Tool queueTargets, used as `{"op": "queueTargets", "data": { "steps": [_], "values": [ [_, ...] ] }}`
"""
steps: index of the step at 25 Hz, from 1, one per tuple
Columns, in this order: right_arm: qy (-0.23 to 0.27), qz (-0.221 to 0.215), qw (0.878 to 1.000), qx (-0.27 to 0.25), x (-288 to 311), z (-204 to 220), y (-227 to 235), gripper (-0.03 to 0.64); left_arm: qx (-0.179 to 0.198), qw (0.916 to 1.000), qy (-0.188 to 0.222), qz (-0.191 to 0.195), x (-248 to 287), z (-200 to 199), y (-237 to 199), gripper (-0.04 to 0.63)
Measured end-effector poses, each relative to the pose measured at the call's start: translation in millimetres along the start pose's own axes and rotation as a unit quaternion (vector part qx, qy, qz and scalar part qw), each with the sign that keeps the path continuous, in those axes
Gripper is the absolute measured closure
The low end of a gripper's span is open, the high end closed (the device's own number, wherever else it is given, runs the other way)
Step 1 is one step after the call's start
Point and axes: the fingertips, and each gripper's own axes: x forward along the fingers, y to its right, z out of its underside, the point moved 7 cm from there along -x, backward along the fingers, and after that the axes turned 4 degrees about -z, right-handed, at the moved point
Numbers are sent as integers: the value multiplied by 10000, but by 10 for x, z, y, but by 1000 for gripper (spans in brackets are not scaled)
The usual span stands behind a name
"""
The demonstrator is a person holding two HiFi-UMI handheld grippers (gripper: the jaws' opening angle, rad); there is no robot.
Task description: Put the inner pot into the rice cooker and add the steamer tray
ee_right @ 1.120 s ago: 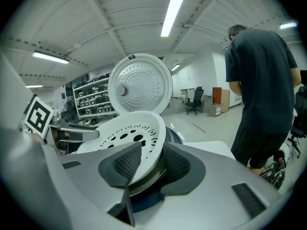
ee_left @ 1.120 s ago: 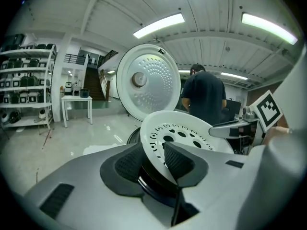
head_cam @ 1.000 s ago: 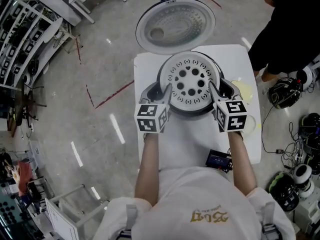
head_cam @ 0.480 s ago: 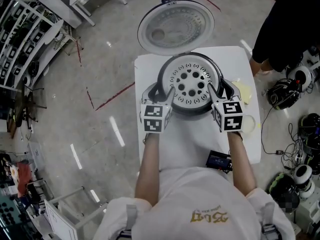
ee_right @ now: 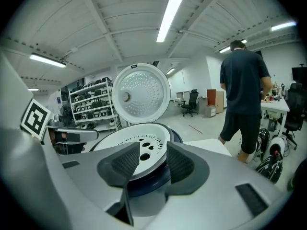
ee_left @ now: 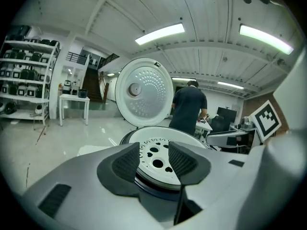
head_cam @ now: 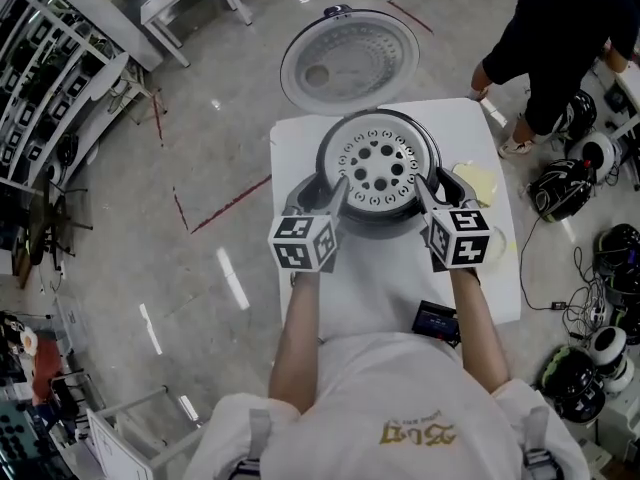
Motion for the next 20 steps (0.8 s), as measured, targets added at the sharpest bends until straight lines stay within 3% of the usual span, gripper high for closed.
{"op": "queueTargets", "data": {
  "steps": [6, 11, 13, 14, 17, 20],
  "values": [
    [150, 151, 9994, 283, -249, 97, -76, 491, -76, 9996, 139, 215, -149, 36, 177, 406],
    [152, 21, 9983, 566, -420, 209, -246, 516, -253, 9988, 248, 344, -335, 90, 226, 468],
    [210, -77, 9974, 691, -493, 243, -321, 548, -368, 9979, 261, 466, -421, 110, 240, 512],
    [250, -103, 9968, 746, -533, 263, -344, 577, -496, 9967, 233, 605, -452, 125, 259, 573],
    [305, -31, 9961, 830, -637, 326, -347, 606, -930, 9906, 123, 991, -508, 180, 335, 578],
    [198, -91, 9961, 856, -687, 384, -373, 606, -821, 9916, 46, 994, -586, 227, 379, 578]
  ]
}}
